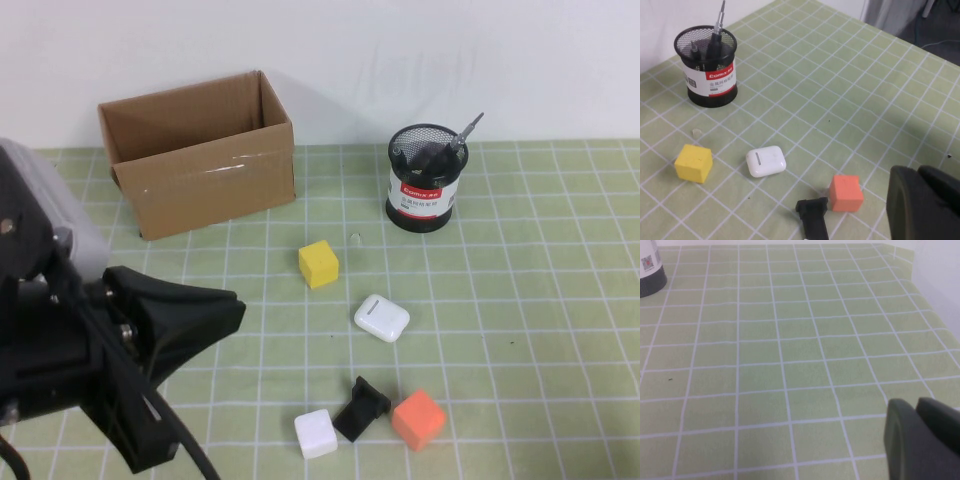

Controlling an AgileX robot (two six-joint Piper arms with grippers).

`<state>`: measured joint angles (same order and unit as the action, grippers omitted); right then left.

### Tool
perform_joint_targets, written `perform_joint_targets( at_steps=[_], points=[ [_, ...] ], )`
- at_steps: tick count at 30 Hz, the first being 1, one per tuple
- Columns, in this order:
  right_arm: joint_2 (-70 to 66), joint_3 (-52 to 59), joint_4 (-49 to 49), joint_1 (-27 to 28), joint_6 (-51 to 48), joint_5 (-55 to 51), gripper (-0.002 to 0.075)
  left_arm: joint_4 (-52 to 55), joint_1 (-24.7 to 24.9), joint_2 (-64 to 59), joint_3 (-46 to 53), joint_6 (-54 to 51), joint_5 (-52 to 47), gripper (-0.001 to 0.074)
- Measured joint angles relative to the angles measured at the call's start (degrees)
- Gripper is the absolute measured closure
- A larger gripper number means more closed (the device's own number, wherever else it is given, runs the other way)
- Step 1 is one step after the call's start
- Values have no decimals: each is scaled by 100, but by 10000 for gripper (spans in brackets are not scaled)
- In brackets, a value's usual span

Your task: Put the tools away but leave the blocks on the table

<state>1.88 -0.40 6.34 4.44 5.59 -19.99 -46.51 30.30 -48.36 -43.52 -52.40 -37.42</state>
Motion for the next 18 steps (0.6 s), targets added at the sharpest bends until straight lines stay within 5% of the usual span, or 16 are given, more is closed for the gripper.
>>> perform_joint_targets(
  at_steps=[10,18],
  points=[
    [0,0,0,0,0,0,732,96,0,0,10,3,138,738],
    [0,0,0,0,0,0,732,-284,0,43,152,25,1507,738]
  ],
)
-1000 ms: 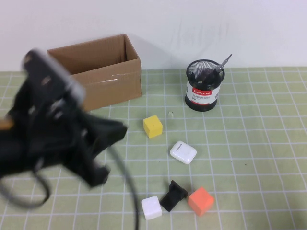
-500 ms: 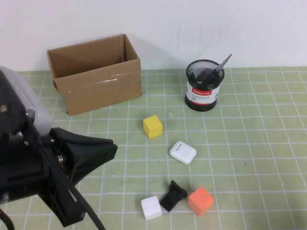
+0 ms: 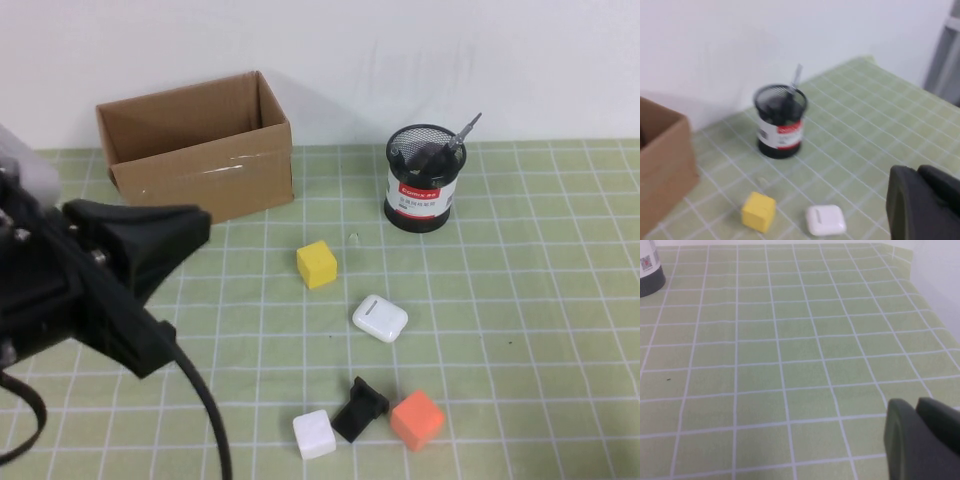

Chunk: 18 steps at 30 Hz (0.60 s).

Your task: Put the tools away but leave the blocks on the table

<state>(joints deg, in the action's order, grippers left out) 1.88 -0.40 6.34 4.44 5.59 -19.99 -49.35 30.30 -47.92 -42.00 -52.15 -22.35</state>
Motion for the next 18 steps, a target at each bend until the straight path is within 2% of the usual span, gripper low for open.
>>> perform_joint_targets(
  at_steps=[8,12,18],
  points=[
    [0,0,0,0,0,0,732,732,-71,1125,1093,370,1096,738],
    [0,0,0,0,0,0,732,1278,-551,2076,1986,1204,1712,738],
    [0,0,0,0,0,0,732,2619,-1392,3439,3081,2706,2009,738]
  ],
)
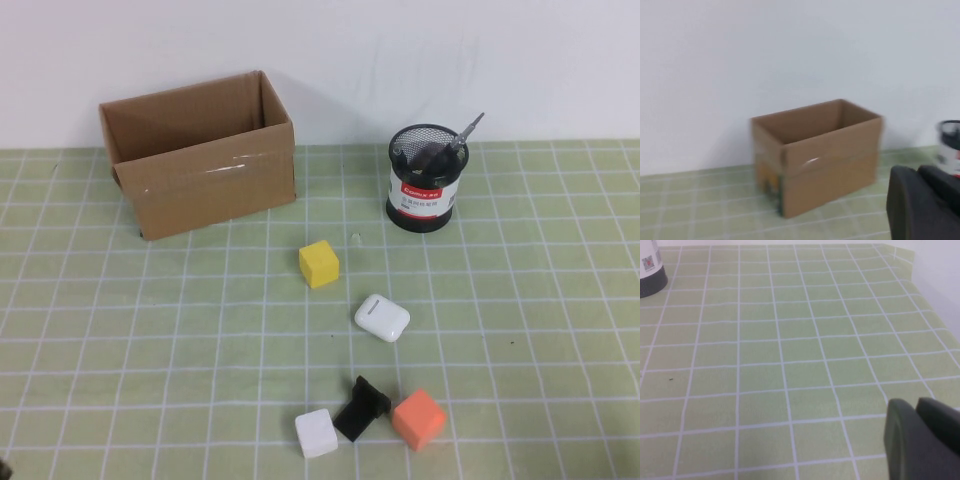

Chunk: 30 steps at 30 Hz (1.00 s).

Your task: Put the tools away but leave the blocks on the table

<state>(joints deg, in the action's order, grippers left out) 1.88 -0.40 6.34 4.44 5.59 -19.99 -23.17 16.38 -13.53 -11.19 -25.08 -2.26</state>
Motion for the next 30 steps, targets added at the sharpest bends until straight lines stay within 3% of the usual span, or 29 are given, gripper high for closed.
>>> perform_joint_targets(
  at_steps=[9,17,30],
  points=[
    [0,0,0,0,0,0,732,1749,-824,1391,1251,2291,-355,738],
    [0,0,0,0,0,0,732,2070,-1364,1401,1274,2560,-1762,738],
    [0,0,0,0,0,0,732,2108,-1379,1401,1274,2595,-1796,738]
  ],
)
